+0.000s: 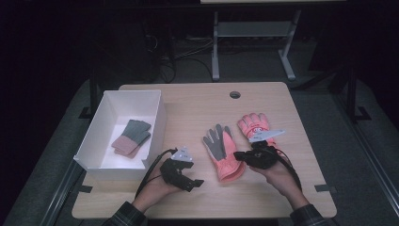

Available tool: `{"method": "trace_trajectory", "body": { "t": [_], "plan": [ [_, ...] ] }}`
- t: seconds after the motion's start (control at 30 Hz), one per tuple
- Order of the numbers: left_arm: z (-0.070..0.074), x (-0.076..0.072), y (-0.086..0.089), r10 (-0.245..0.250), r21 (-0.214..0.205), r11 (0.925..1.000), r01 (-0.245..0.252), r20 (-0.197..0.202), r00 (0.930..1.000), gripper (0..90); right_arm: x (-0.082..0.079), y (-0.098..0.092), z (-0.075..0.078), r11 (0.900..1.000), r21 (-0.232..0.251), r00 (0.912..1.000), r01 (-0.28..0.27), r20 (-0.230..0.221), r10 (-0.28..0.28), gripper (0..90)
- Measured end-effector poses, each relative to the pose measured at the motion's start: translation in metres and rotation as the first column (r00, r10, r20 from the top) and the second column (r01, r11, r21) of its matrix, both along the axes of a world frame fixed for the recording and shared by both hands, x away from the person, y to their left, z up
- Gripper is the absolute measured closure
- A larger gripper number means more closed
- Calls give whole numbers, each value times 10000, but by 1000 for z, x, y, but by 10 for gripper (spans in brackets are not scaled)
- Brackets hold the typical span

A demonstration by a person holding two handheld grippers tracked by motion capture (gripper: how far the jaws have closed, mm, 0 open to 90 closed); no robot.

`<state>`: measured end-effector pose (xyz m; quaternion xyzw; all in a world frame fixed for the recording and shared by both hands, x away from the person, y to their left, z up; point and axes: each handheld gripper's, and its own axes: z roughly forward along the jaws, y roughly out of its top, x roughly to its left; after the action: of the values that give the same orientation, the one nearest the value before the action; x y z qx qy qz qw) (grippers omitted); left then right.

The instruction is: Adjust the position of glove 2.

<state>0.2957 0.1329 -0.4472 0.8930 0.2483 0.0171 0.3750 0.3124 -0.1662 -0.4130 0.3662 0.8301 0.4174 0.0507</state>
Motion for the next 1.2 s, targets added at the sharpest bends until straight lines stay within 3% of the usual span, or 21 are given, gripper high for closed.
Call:
{"method": "trace_trajectory", "body": {
  "t": [0.07,0.23,0.43,0.63,0.93,1.2],
  "plan": [
    [0,1,-1,-77,11,10000,77,38,10000,176,6,12,-1,9999,-26,9998,-126,-177,126,900],
    [-3,1,-5,-179,26,9998,179,-66,9998,172,15,38,-9,9973,-637,9990,-370,-277,353,900],
    [-3,2,-3,-106,101,9999,107,-35,9999,172,21,51,-17,9912,-1292,9986,-305,-475,246,900],
    [-3,3,-2,-67,92,9999,68,-97,9999,173,13,42,-19,9910,-1233,9967,-518,-689,436,900],
    [-2,2,-3,-72,176,9998,73,-101,9999,172,-5,2,-19,9910,-1166,9952,-659,-797,568,900],
    [-2,1,-3,-91,157,9998,94,-147,9998,172,-16,-18,-21,9917,-1095,9930,-671,-1037,558,900]
  ]
}}
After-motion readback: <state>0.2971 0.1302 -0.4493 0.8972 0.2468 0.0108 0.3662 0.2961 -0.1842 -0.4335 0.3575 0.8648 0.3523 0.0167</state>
